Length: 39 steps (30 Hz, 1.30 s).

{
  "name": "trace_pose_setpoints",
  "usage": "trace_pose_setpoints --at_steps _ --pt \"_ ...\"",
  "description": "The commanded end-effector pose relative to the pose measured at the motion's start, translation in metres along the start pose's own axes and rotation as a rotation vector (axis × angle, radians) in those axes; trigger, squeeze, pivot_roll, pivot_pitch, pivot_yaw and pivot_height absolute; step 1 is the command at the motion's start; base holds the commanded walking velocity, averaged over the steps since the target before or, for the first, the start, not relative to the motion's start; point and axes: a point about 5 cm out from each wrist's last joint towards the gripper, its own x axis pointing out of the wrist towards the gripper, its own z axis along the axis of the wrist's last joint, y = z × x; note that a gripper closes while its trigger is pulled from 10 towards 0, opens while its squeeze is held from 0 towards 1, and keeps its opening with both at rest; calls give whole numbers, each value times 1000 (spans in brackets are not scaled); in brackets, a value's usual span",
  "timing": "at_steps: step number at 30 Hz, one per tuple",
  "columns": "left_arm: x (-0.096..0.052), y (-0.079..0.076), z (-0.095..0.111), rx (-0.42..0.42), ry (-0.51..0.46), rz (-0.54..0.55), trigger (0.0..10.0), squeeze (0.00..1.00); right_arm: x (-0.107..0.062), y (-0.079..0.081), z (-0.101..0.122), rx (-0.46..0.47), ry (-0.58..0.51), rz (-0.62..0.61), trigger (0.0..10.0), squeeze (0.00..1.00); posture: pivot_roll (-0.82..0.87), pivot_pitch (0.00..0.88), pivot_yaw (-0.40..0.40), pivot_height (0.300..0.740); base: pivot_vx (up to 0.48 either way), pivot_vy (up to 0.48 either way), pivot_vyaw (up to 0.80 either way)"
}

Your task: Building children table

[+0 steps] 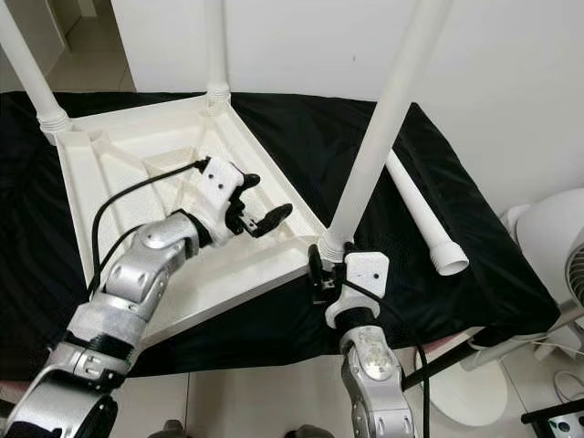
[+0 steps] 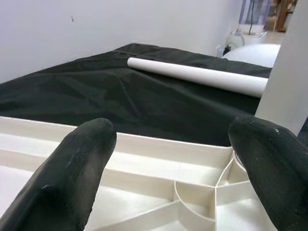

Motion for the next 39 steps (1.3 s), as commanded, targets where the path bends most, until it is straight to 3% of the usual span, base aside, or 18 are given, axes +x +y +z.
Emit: trace_pose_setpoints --at_steps 1,7,8,11,15,19,21,26,29,30,32,34,39 --pt "2 3 0 4 5 51 10000 0 -1 2 0 12 7 28 0 0 4 0 -41 740 0 0 0" --pt "4 8 1 9 5 88 10000 0 1 7 4 53 3 111 0 0 10 0 -41 740 0 0 0" --pt "4 9 1 15 8 92 10000 0 3 6 4 54 6 123 10000 0 14 0 -40 740 0 0 0" --pt "4 9 1 21 12 91 10000 0 4 2 4 54 11 118 10000 0 15 0 -40 740 0 0 0" --pt "4 12 0 37 26 121 10000 0 8 -24 7 37 17 90 10000 0 16 0 -35 740 0 0 0" --pt "4 14 0 43 29 124 10000 0 8 -31 8 22 20 91 10000 0 15 0 -34 740 0 0 0" --pt "4 16 0 51 43 131 10000 0 10 -49 10 -2 35 108 10000 0 9 0 -30 740 0 0 0" --pt "6 14 1 68 82 80 10000 0 14 -73 12 -40 93 193 10000 0 4 0 -30 740 0 0 0" --pt "6 12 1 76 90 55 10000 0 15 -80 12 -57 106 204 10000 0 4 0 -32 740 0 0 0" --pt "6 9 0 89 94 25 10000 0 20 -90 11 -74 124 211 10000 0 5 0 -35 740 0 0 0" --pt "6 9 0 89 94 25 10000 0 20 -90 11 -74 124 211 10000 0 5 0 -35 740 0 0 0" --pt "5 3 0 100 98 -14 10000 0 28 -107 11 -93 138 186 10000 0 11 0 -41 740 0 0 0" --pt "4 0 -1 97 97 -36 10000 0 37 -122 12 -117 136 125 10000 0 14 0 -43 740 0 0 0"
